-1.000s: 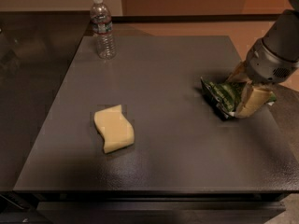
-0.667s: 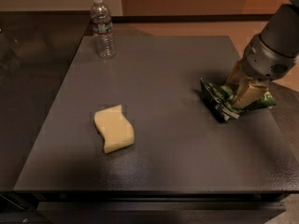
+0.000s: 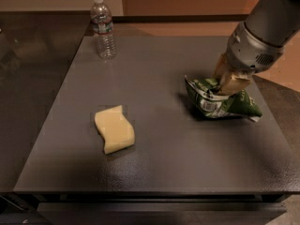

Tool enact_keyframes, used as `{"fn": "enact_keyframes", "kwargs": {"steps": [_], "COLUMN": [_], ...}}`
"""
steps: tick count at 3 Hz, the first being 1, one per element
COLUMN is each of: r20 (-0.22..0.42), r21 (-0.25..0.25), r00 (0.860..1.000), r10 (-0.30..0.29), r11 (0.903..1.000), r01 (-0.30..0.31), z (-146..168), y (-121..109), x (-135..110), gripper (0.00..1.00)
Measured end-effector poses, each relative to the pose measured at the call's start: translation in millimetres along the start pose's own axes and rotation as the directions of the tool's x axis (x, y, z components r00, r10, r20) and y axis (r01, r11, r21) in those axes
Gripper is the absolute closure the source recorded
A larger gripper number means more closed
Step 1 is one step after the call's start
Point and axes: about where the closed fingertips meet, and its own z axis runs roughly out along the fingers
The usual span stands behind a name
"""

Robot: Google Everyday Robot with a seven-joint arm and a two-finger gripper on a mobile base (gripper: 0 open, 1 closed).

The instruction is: Move green jalapeno chip bag near sponge

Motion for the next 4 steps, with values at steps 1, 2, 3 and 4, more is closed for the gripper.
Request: {"fn": "enact_keyframes", "kwargs": {"steps": [1,2,3,4], "r20": [0.038,0.086,0.132,0.169], "r21": [-0.031,-0.059,-0.067,-0.062], "r00": [0.999,0.993,0.983,0.97], "r10": [-0.032,-0.077,-0.131,-0.177], "r11": [0.999,0.9949,0.9878,0.98], "r01": [0.033,0.082,0.141,0.189], "z": [2,6,10,14], "y": [11,20,23,20], "x": [-41,-80,-114,-140], "gripper": [1.0,1.0,1.0,0.82]}}
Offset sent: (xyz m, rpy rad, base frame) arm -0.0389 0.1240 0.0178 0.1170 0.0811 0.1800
